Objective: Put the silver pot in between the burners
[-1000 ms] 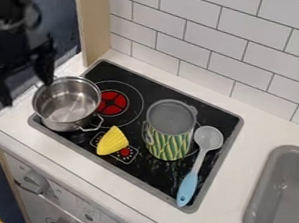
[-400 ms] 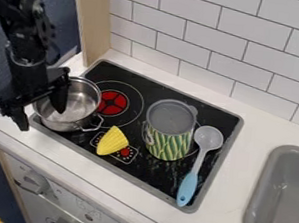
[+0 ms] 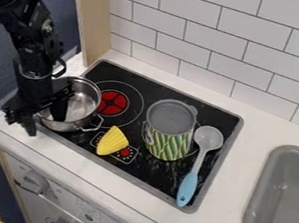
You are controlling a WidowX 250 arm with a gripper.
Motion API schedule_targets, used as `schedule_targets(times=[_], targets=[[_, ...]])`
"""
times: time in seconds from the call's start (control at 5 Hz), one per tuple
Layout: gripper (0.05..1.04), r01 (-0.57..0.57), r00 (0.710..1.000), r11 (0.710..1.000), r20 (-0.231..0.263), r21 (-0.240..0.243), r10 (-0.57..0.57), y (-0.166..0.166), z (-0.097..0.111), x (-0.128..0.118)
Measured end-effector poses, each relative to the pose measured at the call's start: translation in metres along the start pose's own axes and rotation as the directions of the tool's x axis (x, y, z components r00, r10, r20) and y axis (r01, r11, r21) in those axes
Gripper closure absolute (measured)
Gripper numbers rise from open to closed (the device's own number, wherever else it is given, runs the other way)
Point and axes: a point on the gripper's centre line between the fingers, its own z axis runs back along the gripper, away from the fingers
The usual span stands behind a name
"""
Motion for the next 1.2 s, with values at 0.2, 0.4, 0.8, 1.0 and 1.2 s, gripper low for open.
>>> schedule_targets(times=[0.2, 0.4, 0.8, 1.0, 1.2], targets=[[0.722, 0.004, 1.000, 1.000, 0.003, 0.002, -0.004, 0.002, -0.001, 0.000], [0.926, -0.023, 0.999, 1.000, -0.030, 0.003, 0.023, 0.007, 0.000, 0.000], [1.010, -0.037, 0.999, 0.998, -0.008, -0.045, 0.036, -0.002, 0.037, 0.004], [1.010, -0.035, 0.999, 0.993, -0.012, -0.113, 0.034, -0.022, 0.066, 0.001], [1.010, 0.033, 0.999, 0.988, -0.010, -0.149, -0.035, -0.050, 0.080, -0.014]])
